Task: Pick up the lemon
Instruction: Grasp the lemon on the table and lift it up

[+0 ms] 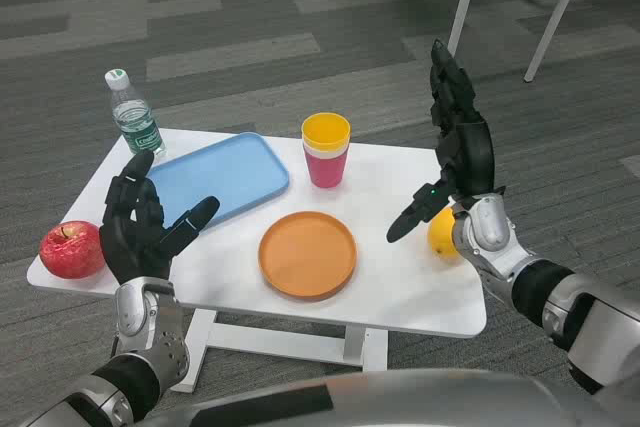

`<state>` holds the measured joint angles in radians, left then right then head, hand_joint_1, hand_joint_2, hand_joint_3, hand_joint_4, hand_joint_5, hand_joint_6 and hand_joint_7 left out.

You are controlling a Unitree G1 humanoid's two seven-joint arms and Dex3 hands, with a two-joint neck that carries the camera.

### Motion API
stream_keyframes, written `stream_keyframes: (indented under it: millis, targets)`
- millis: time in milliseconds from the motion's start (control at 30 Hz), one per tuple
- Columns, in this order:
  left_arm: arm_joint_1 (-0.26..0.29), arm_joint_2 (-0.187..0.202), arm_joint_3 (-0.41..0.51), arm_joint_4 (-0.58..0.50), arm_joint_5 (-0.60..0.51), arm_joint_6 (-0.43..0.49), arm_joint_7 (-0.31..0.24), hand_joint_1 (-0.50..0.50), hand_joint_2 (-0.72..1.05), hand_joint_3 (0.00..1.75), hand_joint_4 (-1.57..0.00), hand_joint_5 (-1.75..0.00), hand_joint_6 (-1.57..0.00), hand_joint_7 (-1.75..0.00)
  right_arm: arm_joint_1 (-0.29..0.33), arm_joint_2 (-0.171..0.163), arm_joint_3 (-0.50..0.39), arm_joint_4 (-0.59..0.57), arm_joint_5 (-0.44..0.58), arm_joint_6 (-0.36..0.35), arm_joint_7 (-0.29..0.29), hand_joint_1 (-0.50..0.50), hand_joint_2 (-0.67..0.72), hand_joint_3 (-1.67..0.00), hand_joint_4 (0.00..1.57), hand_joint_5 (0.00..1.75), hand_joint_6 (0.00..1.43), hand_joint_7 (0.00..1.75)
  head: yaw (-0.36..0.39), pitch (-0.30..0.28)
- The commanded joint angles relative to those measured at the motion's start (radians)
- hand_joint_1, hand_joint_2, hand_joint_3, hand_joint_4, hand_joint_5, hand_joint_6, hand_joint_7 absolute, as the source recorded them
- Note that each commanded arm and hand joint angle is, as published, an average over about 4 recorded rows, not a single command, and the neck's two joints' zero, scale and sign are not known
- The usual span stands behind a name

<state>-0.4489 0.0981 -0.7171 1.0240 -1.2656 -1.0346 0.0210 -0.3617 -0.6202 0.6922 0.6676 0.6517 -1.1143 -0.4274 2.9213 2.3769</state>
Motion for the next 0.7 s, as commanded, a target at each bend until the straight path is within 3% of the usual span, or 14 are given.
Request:
stream_keyframes:
  millis: [33,67,100,500,700]
  targets:
    - [-0.057,-0.028,0.341,-0.301,0.578,-0.252,0.324,0.50,0.60,0.09,0.00,0.00,0.00,0.00,-0.095,0.087,-0.123,0.079,-0.256,-0.219,-0.452,-0.46,0.53,0.00,0.11,0.00,0.00,0.00,0.018,0.184]
    - [-0.057,-0.028,0.341,-0.301,0.578,-0.252,0.325,0.50,0.60,0.09,0.00,0.00,0.00,0.00,-0.095,0.087,-0.123,0.079,-0.256,-0.219,-0.452,-0.46,0.53,0.00,0.11,0.00,0.00,0.00,0.015,0.164]
    - [-0.057,-0.028,0.341,-0.301,0.578,-0.251,0.326,0.50,0.60,0.09,0.00,0.00,0.00,0.00,-0.095,0.088,-0.124,0.079,-0.256,-0.219,-0.452,-0.46,0.52,0.00,0.11,0.00,0.00,0.00,0.006,0.108]
    - [-0.057,-0.029,0.336,-0.301,0.579,-0.251,0.330,0.50,0.60,0.09,0.00,0.00,0.00,0.00,-0.094,0.088,-0.126,0.075,-0.256,-0.219,-0.452,-0.46,0.50,0.00,0.11,0.00,0.00,0.00,0.008,0.091]
    - [-0.057,-0.032,0.335,-0.301,0.580,-0.251,0.330,0.50,0.60,0.09,0.00,0.00,0.00,0.00,-0.094,0.083,-0.126,0.073,-0.253,-0.219,-0.452,-0.46,0.53,0.00,0.11,0.00,0.00,0.00,0.007,0.018]
